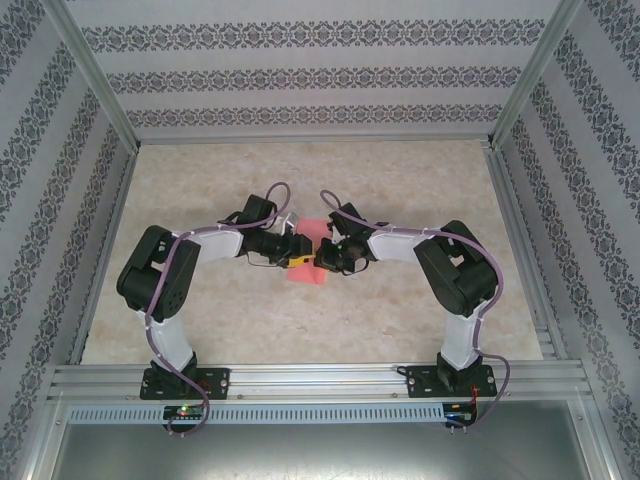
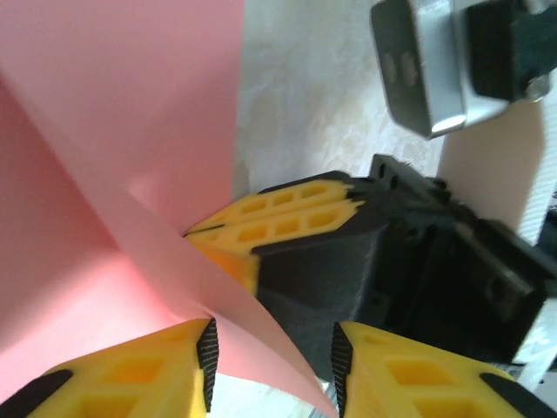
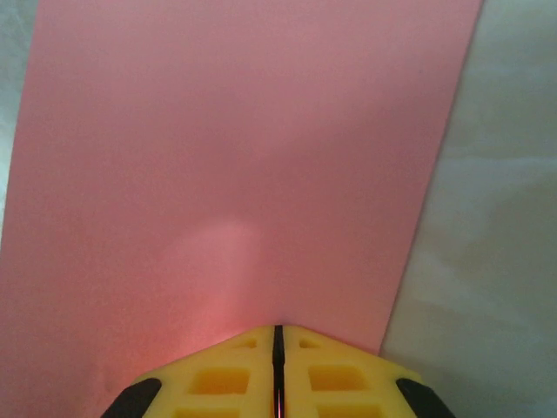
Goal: Fold a paper plane with a square sheet of paper (pick it up from the middle)
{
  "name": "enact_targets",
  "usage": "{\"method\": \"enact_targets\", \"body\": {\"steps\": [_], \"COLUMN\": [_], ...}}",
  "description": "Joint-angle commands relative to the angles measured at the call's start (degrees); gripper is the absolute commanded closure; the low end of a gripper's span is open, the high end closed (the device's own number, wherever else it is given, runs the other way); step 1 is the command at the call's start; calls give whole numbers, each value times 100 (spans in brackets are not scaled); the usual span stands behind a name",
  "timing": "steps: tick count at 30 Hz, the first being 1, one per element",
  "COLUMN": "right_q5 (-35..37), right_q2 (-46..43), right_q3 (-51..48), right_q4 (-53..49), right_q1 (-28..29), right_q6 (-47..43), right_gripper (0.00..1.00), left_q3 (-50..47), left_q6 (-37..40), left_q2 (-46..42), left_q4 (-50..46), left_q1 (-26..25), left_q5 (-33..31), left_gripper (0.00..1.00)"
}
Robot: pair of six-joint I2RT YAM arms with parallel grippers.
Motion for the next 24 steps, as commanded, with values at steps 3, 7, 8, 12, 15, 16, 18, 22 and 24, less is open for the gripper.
{"method": "enact_targets", "body": {"steps": [3, 7, 8, 12, 15, 16, 18, 22, 24], "right_q5": [-203, -264, -256, -77, -38, -43, -139, -499, -661], "right_q2": [-89, -426, -503, -868, -1189, -1282, -1374, -1344, -1277], "right_q3": [-221, -398, -450, -740, -1068, -1152, -1188, -1194, -1180], "right_q4": [186, 346, 347, 414, 714, 779, 870, 1200, 1405], "right_q1": [-134, -274, -298, -423, -571, -607, -631, -631, -622], "right_q6": [214, 305, 300, 317, 275, 219, 23, -94, -64], "right_gripper": [84, 80, 79, 75, 71, 69, 66, 60, 60], "left_q3": [123, 146, 159, 163, 189, 205, 226, 234, 233], "left_q6": [-240, -272, -259, -256, -248, -245, -233, -217, -206], "left_q2": [222, 276, 283, 320, 359, 366, 391, 411, 400], "left_q4": [407, 429, 429, 411, 398, 399, 374, 305, 279], "left_q1": [-62, -61, -59, -59, -65, -60, -59, -59, -63], "left_q5": [59, 36, 30, -34, -43, -51, -56, -109, -144], "left_gripper": [49, 45, 44, 43, 43, 43, 43, 45, 48]}}
